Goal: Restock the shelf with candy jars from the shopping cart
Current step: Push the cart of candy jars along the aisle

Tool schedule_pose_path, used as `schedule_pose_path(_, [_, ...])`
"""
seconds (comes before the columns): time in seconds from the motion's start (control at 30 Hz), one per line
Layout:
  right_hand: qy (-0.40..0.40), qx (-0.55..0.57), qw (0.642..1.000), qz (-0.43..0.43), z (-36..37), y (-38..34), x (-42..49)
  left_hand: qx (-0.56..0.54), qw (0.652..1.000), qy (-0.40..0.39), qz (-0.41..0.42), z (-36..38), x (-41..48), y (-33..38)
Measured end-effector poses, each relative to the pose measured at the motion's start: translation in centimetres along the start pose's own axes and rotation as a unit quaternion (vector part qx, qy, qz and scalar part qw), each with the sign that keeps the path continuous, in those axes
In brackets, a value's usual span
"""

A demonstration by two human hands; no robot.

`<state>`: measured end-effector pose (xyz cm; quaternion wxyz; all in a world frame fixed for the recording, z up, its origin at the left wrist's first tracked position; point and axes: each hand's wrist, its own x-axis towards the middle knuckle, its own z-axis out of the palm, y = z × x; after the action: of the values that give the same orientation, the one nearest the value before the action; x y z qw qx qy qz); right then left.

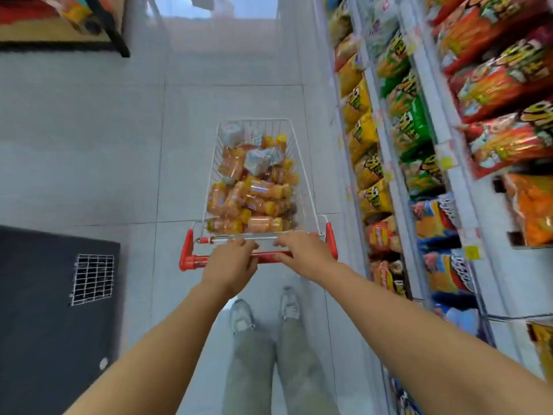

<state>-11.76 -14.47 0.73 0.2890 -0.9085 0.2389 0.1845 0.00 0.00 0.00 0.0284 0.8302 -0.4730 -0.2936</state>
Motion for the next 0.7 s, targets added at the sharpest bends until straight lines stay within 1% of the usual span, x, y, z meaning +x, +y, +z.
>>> schedule_pose_path(0.03, [-0.014, -0.024, 1.0, -0.006, 0.6, 0.1, 0.1, 0.026, 1.0, 0.003, 0.007, 0.7, 0.0, -0.2])
schedule_pose_path(0.13, [0.008, -0.068, 0.997, -0.039, 2.6, 0.9, 0.5, 0.071, 0.997, 0.034, 0.019, 2.4, 0.2, -1.1])
schedule_pose_path(0.2, [0.02, -0.083, 0.995, -0.06, 3.2, 1.2, 1.0, 0.099, 0.995, 0.022, 0.01, 2.9, 0.5, -1.3])
schedule_pose_path(0.27, [0.027, -0.104, 0.991, -0.085, 3.3, 1.7, 1.4, 0.125, 0.992, 0.03, 0.004, 2.7, 0.9, -1.5])
schedule_pose_path(0.4, [0.037, -0.139, 0.98, -0.136, 3.7, 2.7, 2.0, 0.138, 0.99, 0.025, 0.026, 2.9, 1.4, -2.4])
schedule_pose_path(0.47, [0.043, -0.134, 0.98, -0.142, 3.9, 3.2, 2.4, 0.13, 0.991, 0.033, 0.023, 3.0, 1.9, -2.8])
schedule_pose_path(0.6, [0.078, -0.102, 0.983, -0.13, 3.1, 4.6, 3.9, 0.062, 0.995, 0.074, 0.002, 2.8, 3.7, -2.7])
schedule_pose_path(0.7, [0.102, -0.041, 0.989, -0.103, 1.4, 5.3, 5.6, -0.014, 0.992, 0.12, -0.047, 2.4, 5.7, -2.4])
